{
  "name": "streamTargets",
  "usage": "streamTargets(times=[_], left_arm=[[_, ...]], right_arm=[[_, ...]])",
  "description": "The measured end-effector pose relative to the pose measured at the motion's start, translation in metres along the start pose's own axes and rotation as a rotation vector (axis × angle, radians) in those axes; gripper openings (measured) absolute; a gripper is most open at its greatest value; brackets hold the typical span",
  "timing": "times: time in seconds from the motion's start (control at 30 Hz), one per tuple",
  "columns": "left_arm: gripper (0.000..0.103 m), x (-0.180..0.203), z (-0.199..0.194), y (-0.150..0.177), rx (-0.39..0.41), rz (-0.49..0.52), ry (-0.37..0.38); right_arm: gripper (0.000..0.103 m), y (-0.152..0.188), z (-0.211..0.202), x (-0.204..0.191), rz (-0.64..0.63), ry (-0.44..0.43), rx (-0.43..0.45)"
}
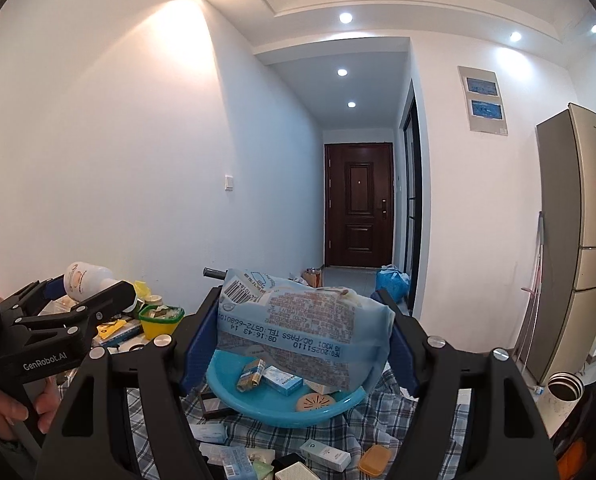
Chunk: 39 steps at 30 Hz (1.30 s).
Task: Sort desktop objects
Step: 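Lift the white bottle and blue wipes pack up off the shirt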
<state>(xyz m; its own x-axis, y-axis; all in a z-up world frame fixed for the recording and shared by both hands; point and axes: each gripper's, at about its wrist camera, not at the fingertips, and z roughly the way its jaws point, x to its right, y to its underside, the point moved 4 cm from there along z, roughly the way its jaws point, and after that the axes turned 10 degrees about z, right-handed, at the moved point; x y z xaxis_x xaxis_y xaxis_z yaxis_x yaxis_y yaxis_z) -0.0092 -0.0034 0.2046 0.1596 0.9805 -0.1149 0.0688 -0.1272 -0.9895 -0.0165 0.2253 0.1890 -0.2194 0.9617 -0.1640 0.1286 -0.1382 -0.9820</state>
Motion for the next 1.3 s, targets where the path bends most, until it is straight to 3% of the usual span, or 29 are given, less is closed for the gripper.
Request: streamTargets(times=[0.17, 0.3, 0.6, 1.3], left_arm=[[0.096, -0.004, -0.028, -0.016, 0.051, -0.024, 0.015], [0.096, -0.005, -0.049, -0.026, 0.110, 0.009, -0.034], [0.096, -0.011, -0.062, -0.038, 0.149, -0.007, -0.043], [0.096, -0.011, -0.033, -0.067, 0.224, 0.017, -0.032]], right_arm=[[0.072, -0.010, -0.016, -0.002, 0.007, -0.022, 0.038], [0.072, -0.019, -0.033, -0.006, 0.009, -0.022, 0.085], [0.072, -0.022, -0.043, -0.013, 0.010, -0.039, 0.105], [0.072, -0.056, -0.031, -0.011, 0.026, -0.048, 0.223]])
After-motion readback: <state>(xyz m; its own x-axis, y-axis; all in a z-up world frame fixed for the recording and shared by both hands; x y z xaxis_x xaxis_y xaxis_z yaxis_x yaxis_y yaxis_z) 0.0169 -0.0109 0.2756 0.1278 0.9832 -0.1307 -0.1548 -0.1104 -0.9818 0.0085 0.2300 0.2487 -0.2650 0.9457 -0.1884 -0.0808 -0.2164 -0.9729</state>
